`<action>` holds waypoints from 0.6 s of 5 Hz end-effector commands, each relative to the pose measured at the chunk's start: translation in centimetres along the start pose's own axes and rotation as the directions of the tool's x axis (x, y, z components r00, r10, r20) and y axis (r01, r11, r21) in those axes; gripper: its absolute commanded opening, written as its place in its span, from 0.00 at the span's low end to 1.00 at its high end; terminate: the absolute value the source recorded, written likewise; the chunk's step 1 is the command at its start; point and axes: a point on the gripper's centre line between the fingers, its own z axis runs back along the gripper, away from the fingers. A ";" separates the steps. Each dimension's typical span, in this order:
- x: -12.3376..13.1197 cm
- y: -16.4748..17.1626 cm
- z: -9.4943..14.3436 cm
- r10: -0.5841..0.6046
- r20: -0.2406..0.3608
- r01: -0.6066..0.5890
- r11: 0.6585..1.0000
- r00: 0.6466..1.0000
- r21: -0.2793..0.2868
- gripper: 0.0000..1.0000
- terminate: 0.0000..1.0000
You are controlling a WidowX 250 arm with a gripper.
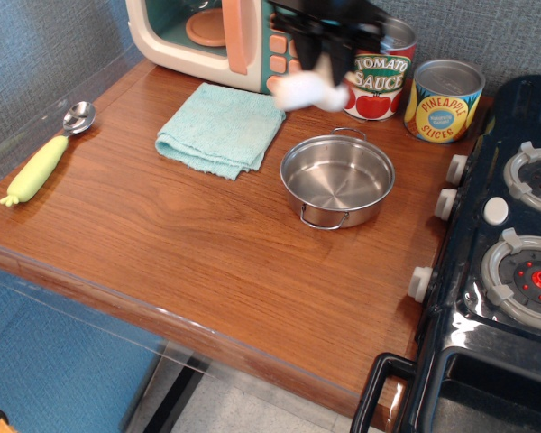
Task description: Put the mushroom onto the blue towel
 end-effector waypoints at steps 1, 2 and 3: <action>1.1 5.8 1.3 0.130 0.025 -0.132 0.987 0.991 0.087 0.00 0.00; 0.8 7.1 0.7 0.159 0.005 -0.158 0.981 0.987 0.112 0.00 0.00; 0.6 8.0 0.4 0.181 -0.002 -0.179 0.974 0.984 0.138 0.00 0.00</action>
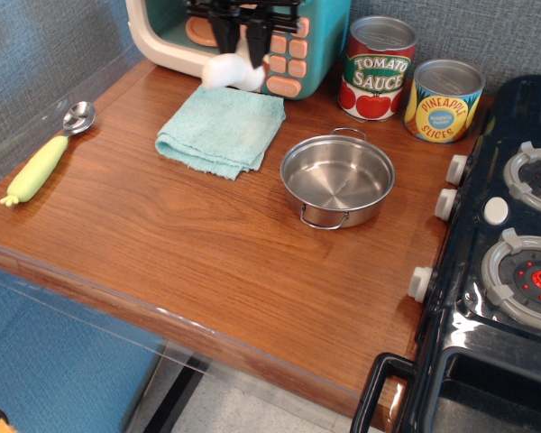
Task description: Put the mushroom onto the blue towel
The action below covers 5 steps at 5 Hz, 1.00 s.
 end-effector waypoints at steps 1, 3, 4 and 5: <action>0.3 1.2 1.7 0.014 0.040 -0.015 1.000 0.999 0.028 1.00 0.00; 0.1 1.1 2.3 0.002 0.032 -0.003 0.999 0.999 0.048 1.00 0.00; 0.0 1.2 2.7 -0.004 0.032 0.002 0.998 0.999 0.057 1.00 0.00; -0.3 0.9 2.7 0.047 0.068 -0.054 0.992 0.997 0.118 1.00 0.00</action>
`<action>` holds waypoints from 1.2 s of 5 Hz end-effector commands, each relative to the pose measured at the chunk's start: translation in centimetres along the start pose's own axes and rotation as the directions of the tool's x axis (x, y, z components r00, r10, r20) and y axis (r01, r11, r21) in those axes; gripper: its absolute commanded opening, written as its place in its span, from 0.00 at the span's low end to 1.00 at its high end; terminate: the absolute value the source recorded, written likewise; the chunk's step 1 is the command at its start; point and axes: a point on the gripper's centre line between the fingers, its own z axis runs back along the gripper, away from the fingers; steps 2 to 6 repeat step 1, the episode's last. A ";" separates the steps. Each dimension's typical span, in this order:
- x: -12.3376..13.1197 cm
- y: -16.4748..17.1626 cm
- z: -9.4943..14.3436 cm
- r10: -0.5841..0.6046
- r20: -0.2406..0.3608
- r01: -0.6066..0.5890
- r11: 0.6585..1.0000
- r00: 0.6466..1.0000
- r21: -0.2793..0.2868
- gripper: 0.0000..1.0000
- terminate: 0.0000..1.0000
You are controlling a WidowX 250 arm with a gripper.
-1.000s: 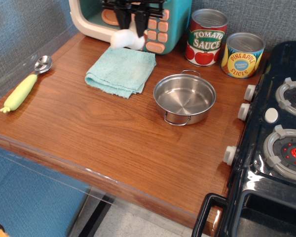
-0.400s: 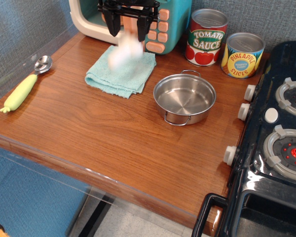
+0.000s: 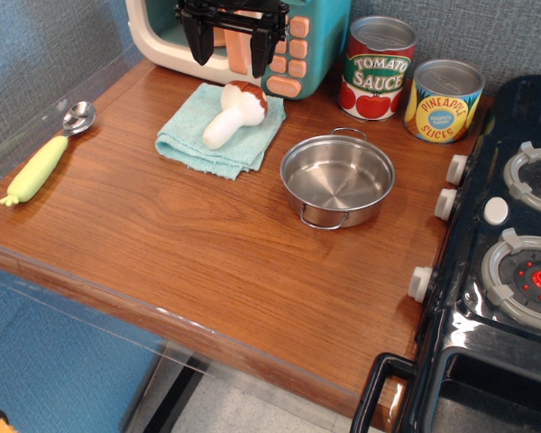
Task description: Put the mushroom onto the blue towel
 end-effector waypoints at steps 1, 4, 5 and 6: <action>0.1 0.0 3.2 0.047 0.105 -0.054 0.997 0.993 0.061 1.00 1.00; 0.1 0.0 3.2 0.047 0.105 -0.054 0.997 0.993 0.061 1.00 1.00; 0.1 0.0 3.2 0.047 0.105 -0.054 0.997 0.993 0.061 1.00 1.00; 0.1 0.0 3.2 0.047 0.105 -0.054 0.997 0.993 0.061 1.00 1.00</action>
